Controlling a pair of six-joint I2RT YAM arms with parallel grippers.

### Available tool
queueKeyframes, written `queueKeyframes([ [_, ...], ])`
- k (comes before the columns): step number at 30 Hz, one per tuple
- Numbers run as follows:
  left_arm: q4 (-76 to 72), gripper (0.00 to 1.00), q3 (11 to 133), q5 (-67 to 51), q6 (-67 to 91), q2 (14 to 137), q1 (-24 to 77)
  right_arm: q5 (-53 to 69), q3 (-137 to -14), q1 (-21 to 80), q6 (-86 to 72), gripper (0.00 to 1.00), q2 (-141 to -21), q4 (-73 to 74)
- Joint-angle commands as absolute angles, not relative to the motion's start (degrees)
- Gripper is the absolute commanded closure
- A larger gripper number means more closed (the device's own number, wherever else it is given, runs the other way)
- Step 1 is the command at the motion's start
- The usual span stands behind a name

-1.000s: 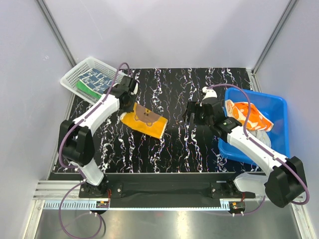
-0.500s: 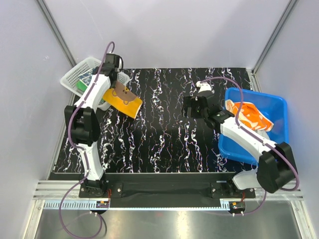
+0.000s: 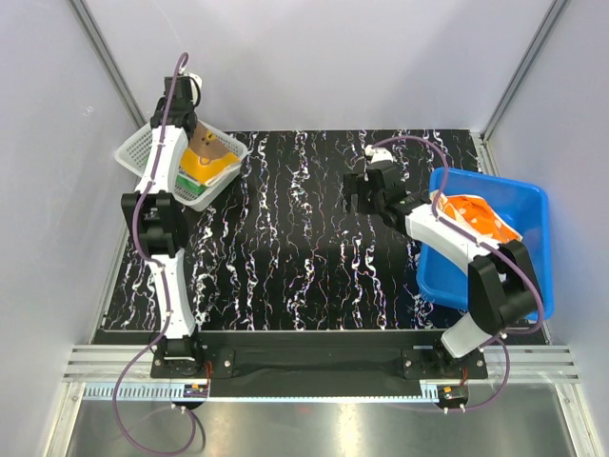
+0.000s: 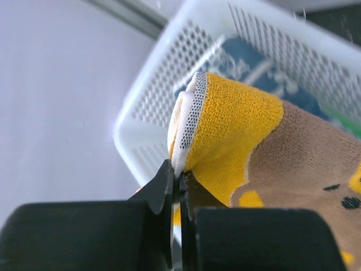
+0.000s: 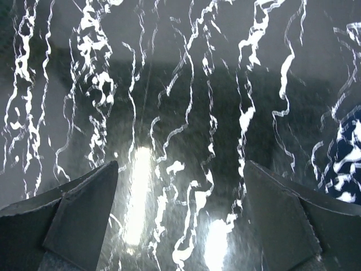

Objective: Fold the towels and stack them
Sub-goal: Neatly place the folded towel into the bin, then grab crumpled towel

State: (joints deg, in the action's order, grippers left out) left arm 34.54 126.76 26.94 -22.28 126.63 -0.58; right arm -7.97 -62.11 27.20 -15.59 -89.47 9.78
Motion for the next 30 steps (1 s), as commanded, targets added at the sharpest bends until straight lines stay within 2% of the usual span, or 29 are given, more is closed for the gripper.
queueKeyframes([
  [1,26.73,1.00,134.02,23.12,-25.40,132.69,-3.86,-7.21,-67.66,26.81,-14.24,0.00,-92.01,7.73],
  [3,23.23,1.00,135.43,20.76,-26.28,135.16,-4.83,-7.21,-68.81,26.54,-13.80,0.00,-93.95,8.61],
  [4,21.46,0.91,134.92,20.66,-26.63,136.83,-5.18,-7.29,-69.25,26.46,-13.71,0.00,-94.39,9.05],
  [6,18.12,0.68,135.00,24.60,-26.72,138.86,-5.62,-7.29,-69.17,26.28,-13.54,0.00,-95.18,8.88],
  [7,17.41,0.64,135.26,26.26,-27.07,139.65,-5.71,-7.47,-68.91,26.19,-13.54,0.00,-95.36,8.88],
  [8,16.88,0.68,135.44,27.41,-27.33,140.53,-5.97,-7.56,-68.73,26.19,-13.62,0.00,-95.80,8.88],
  [9,15.05,0.63,135.44,29.51,-27.16,140.62,-6.06,-7.56,-68.73,26.19,-13.54,0.00,-96.06,8.96],
  [10,14.16,0.54,135.00,29.88,-26.38,140.45,-6.06,-7.82,-68.90,26.19,-13.54,0.00,-96.24,9.05],
  [11,13.80,0.28,135.00,29.71,-25.93,139.93,-5.89,-7.82,-69.08,26.10,-13.54,0.00,-96.68,9.23],
  [12,13.89,0.23,135.00,29.18,-25.67,139.14,-5.45,-7.74,-69.26,26.10,-13.62,0.00,-96.94,9.23],
  [17,17.30,0.17,132.55,31.38,-21.02,132.64,-0.19,-7.03,-71.01,26.19,-15.55,0.00,-96.34,12.30],
  [19,20.90,0.05,130.18,30.94,-17.51,127.29,2.62,-6.85,-72.59,26.19,-16.61,0.00,-94.76,15.45],
  [22,28.37,0.01,125.09,24.64,-9.53,118.24,8.16,-11.76,-76.18,25.84,-19.77,0.00,-91.24,22.46],
  [23,29.52,0.01,120.02,16.52,-7.75,115.52,10.78,-13.08,-76.90,24.19,-21.34,0.00,-89.66,24.24],
  [25,29.89,0.01,113.32,7.78,-1.18,106.67,13.09,-15.72,-76.47,20.68,-22.06,0.00,-88.51,27.40],
  [26,28.32,0.01,106.07,1.38,1.12,103.57,15.27,-17.99,-76.29,16.65,-22.15,0.00,-87.72,28.90],
  [27,27.26,0.01,102.69,-0.60,3.14,100.84,16.51,-23.41,-76.03,14.35,-21.97,0.00,-87.37,30.13],
  [29,24.45,0.01,95.23,-1.15,6.93,93.19,20.63,-25.13,-74.97,10.13,-21.88,0.00,-86.40,33.03],
  [30,21.91,0.01,91.71,1.47,6.51,91.08,22.22,-24.88,-74.71,4.80,-22.41,0.00,-85.96,34.53],
])
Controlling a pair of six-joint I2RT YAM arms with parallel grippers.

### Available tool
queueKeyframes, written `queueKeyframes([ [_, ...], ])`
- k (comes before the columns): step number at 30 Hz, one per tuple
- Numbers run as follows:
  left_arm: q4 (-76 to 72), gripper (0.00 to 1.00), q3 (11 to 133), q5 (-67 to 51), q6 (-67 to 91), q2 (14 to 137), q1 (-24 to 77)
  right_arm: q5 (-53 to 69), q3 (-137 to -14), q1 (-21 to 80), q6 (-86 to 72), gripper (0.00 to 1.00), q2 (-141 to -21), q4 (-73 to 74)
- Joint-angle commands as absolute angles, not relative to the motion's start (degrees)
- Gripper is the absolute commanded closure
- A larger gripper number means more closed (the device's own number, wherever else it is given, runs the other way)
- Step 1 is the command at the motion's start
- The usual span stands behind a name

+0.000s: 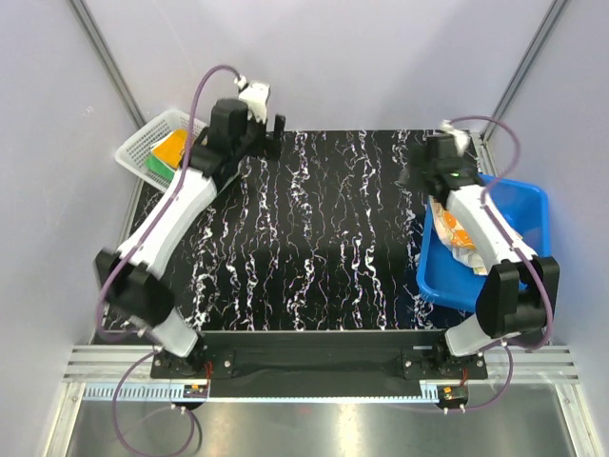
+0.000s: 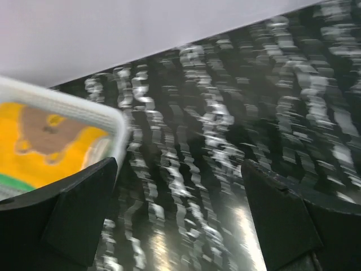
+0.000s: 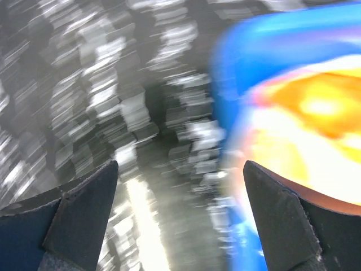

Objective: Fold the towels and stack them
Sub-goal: Grab crumpled towel

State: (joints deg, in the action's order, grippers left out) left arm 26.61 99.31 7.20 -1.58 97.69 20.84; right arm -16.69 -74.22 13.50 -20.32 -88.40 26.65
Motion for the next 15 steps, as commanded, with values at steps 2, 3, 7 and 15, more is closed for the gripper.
queueKeyframes([
  [2,21.01,0.01,82.82,6.30,5.10,85.64,25.73,-21.81,-72.52,0.37,-23.02,0.00,-83.60,36.38],
  [3,22.14,0.01,80.79,7.20,4.92,84.39,26.19,-19.36,-71.38,-4.35,-23.11,0.00,-82.54,36.13],
  [7,30.67,0.01,76.39,0.63,5.46,80.69,26.19,-12.32,-64.71,-11.40,-22.24,0.01,-78.31,31.92],
  [15,30.06,0.01,71.02,-3.19,6.24,72.69,26.28,-5.90,-61.27,-16.70,-22.85,0.08,-84.98,28.22],
])
